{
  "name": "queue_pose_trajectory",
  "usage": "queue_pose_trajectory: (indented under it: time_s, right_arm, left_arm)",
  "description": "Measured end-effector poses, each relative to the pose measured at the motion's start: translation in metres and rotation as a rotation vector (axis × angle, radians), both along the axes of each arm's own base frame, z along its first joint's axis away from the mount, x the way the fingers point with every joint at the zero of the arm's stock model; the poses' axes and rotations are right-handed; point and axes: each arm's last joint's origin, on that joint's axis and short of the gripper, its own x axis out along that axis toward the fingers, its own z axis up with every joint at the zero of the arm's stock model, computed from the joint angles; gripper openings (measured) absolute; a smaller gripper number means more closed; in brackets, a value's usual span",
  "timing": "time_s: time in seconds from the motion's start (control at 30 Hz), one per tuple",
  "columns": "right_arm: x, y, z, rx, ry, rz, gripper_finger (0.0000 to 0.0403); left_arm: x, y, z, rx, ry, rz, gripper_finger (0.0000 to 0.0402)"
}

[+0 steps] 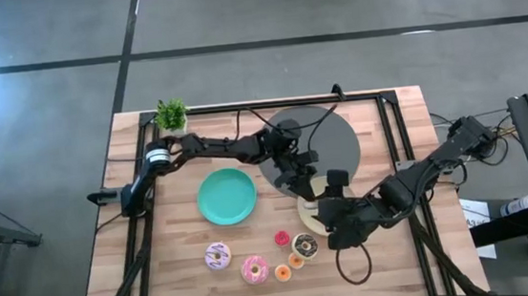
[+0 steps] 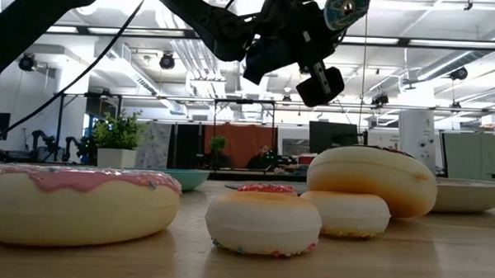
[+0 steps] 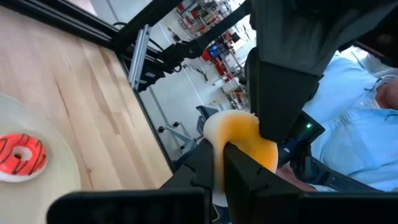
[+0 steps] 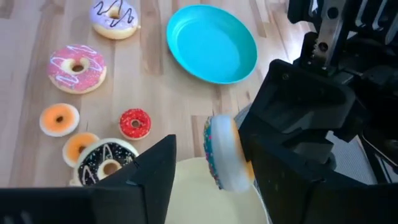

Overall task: Pick & Place donuts
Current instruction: Put the small blue doughnut on the brown plate

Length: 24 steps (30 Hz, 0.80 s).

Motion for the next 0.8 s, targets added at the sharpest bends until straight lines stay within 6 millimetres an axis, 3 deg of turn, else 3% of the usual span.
queue_pose_trajectory:
  time_s: [0.5,0.8]
  right_arm:
    - [-0.0026,-0.0013,-0.005,0.005,0.045,-0.001,0.0117]
    - [-0.0075,-0.004,-0.0073,0.063,0.064,-0.1,0.0034]
  left_arm:
    - [0.0,-0.0013,-0.0004,-0.005,0.013,-0.002,0.0001]
    - [0.0007,-0.0005,0.001,-0.012,0.045,0.051,0.0003]
